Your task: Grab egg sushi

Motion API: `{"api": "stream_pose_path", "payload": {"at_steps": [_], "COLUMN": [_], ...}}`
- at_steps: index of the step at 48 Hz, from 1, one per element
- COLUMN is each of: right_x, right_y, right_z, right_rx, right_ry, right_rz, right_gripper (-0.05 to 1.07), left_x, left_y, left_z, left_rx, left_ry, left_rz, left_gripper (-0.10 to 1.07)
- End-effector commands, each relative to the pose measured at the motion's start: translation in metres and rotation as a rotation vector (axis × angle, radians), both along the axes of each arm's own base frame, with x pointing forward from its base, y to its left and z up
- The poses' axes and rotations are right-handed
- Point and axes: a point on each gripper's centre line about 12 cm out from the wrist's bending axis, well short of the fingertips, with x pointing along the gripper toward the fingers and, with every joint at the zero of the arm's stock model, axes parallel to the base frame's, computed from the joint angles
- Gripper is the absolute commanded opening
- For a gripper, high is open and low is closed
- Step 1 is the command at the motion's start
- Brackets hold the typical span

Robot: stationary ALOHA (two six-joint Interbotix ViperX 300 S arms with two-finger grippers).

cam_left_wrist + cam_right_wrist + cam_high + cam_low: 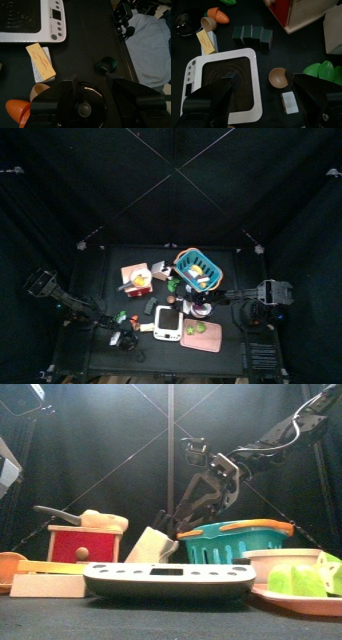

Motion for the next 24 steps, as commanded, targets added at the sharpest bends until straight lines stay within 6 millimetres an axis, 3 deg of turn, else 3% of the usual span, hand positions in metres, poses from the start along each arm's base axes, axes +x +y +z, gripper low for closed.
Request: {"api": "stream_pose_path", "payload": {"at_steps": [1,15,24], "right_x": [0.006,0.014,0.022], "right_y": [-0.002,0.002,0.008], "right_z": [0.025,0.044,0.058], "right_rx": [-0.009,-0.009,0.041], "right_ry": [-0.067,-0.11,-0.153], "right_rz": [-0.008,-0.021,-0.038], "right_gripper": [1.02,1.02,1.02], "left_x": [0.007,0.006,0.003], "left_y": [0.01,0.061,0.085], "left_z": [0.013,0.029,0.052], "left_rx": [-0.01,-0.024,0.011], "left_ry": [-0.085,-0.205,-0.322], "left_rz": [0.045,0.243,0.304], "left_gripper": [0.86,0.85,0.85]}}
